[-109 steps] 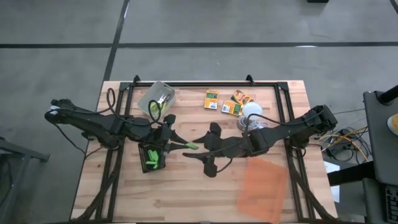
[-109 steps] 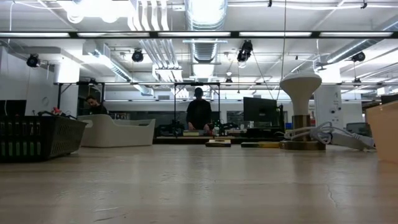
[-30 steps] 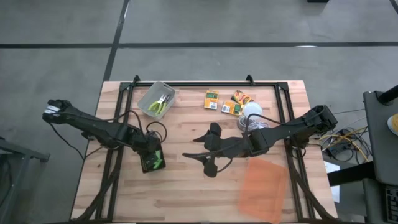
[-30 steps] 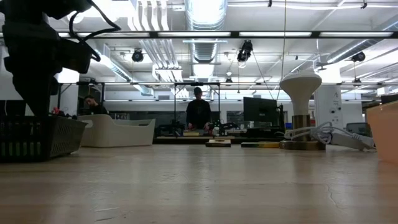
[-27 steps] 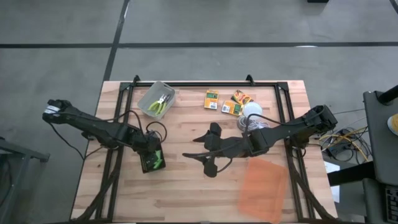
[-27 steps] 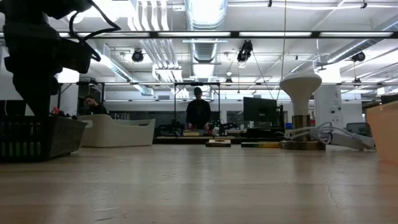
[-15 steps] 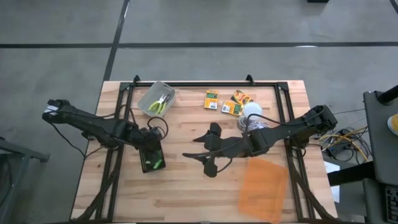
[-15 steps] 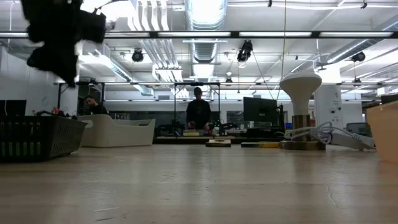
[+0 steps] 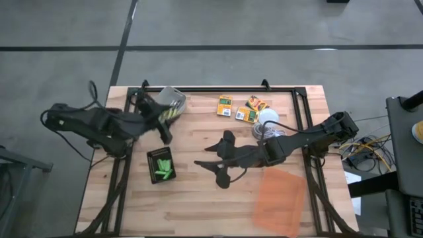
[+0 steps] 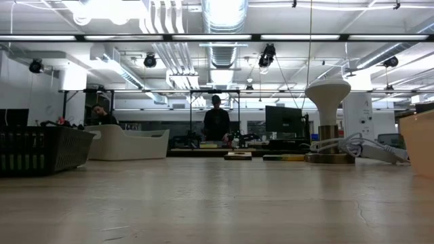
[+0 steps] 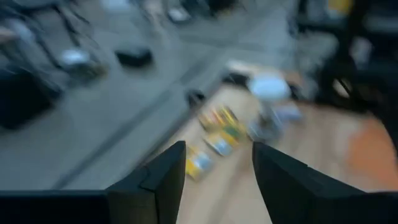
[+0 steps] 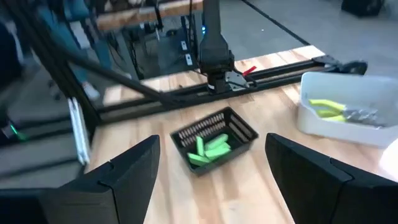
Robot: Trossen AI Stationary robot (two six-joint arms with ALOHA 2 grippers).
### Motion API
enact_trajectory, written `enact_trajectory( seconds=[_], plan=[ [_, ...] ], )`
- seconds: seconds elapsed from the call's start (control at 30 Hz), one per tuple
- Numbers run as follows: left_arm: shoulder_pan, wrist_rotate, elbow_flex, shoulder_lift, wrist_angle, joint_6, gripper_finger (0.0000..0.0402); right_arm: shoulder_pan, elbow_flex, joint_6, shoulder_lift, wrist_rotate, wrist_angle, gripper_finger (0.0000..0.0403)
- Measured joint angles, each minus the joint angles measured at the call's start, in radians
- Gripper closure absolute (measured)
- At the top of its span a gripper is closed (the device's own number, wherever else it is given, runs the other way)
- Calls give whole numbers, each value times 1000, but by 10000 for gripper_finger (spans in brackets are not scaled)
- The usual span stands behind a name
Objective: Pick & Place School Supplies
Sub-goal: Adjust the lamp on the table
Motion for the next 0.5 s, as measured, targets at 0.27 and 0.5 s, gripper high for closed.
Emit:
enact_trajectory(
  seconds=[0.27, 0.5],
  plan=[
    [-10, 131, 17, 0, 189, 432, 214, -6, 32, 47, -47, 1, 14, 121],
    [-10, 150, 2, 1, 198, 377, 224, -6, 29, 120, -158, 71, -76, 112]
  ],
)
